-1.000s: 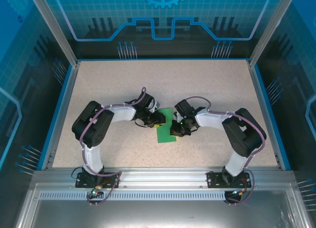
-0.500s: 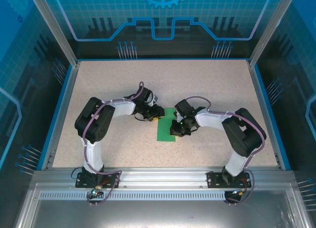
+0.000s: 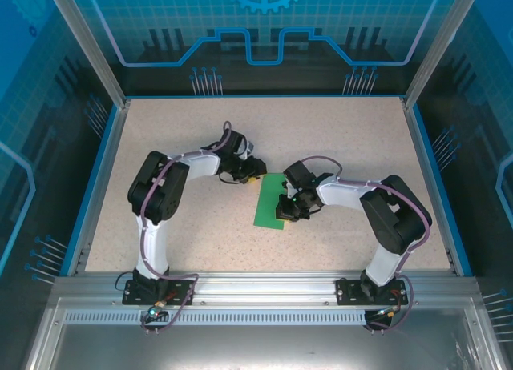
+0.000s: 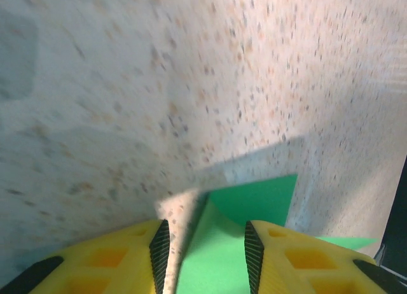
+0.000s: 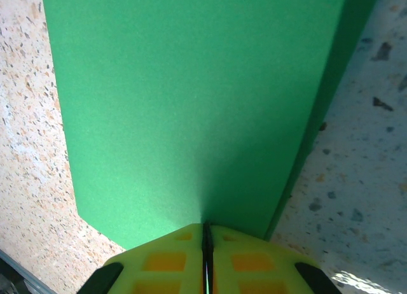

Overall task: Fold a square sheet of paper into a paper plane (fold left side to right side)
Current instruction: First fold the square sheet of paper in half at the center of the table.

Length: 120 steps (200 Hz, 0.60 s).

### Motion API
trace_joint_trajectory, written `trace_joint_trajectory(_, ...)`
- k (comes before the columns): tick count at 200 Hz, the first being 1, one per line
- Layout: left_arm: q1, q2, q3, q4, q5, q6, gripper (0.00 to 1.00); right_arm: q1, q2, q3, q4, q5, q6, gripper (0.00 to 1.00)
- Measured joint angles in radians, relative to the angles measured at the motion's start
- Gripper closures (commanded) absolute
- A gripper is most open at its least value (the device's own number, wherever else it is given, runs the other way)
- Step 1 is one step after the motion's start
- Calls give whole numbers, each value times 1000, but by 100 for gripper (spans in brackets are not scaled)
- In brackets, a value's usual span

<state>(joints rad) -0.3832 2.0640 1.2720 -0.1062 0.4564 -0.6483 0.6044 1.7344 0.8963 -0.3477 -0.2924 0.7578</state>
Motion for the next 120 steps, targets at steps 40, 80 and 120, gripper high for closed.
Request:
trace_joint_trajectory(40,20,-45,-49,26,-13,21,64,0,0,0,-1,0,-4,90)
trace_joint_trajectory(80,7,-172,-178,105,58,10,67,-1,4,3,-3,-1,-16,90)
trace_joint_trajectory(120,-48,-155,-181,167,113,-9,69,-1,17,27,-30,-3,-19,90)
